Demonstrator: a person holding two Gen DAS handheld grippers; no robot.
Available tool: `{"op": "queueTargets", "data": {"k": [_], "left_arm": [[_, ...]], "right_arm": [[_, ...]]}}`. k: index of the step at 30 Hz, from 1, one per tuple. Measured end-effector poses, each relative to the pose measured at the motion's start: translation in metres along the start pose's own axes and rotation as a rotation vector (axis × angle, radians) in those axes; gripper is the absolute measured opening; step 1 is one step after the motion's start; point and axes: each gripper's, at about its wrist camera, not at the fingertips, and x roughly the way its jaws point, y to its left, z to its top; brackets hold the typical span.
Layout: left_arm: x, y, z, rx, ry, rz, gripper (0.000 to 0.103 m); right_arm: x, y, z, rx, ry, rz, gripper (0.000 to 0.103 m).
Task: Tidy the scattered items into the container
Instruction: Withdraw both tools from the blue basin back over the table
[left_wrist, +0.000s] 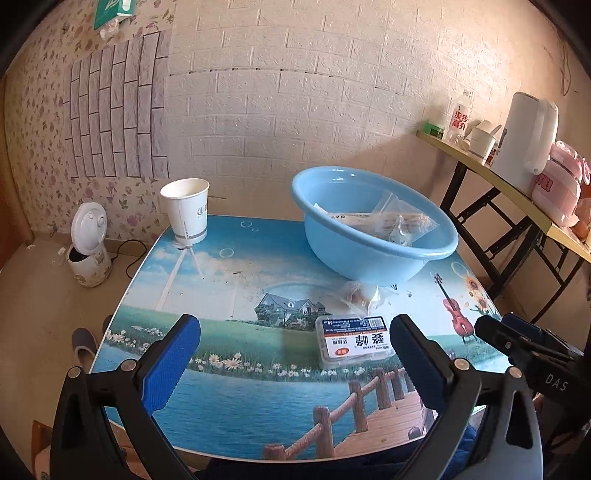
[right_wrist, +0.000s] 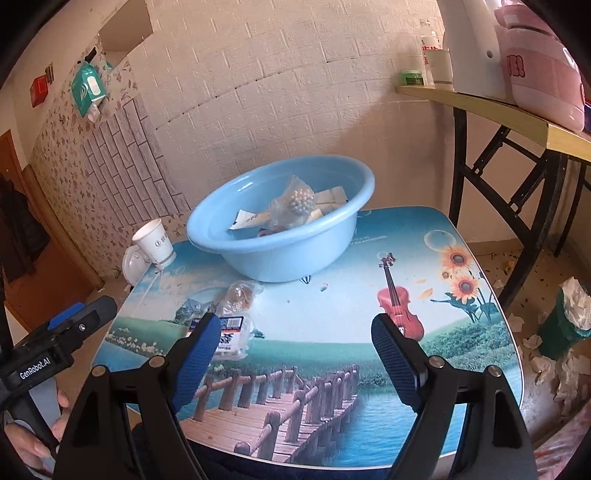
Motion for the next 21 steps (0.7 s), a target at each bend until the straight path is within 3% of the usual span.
{"op": "queueTargets", "data": {"k": [7, 12, 21], "left_arm": [[-0.007, 0.004, -0.022, -0.003, 0.033, 0.000, 0.103], [-0.006, 0.011, -0.035, -0.018, 0.046, 0.007, 0.103], [-0.003, 0.013, -0.035, -0.021, 0.053, 0.014, 0.103]], "right_arm": [[-0.005, 0.000, -0.024, 0.031, 0.019, 0.009, 0.085], [-0.008, -0.001, -0.048, 0.037, 0.016, -0.038, 0.085], [-0.010, -0.005, -0.049, 0.053, 0.000, -0.049, 0.085]]}}
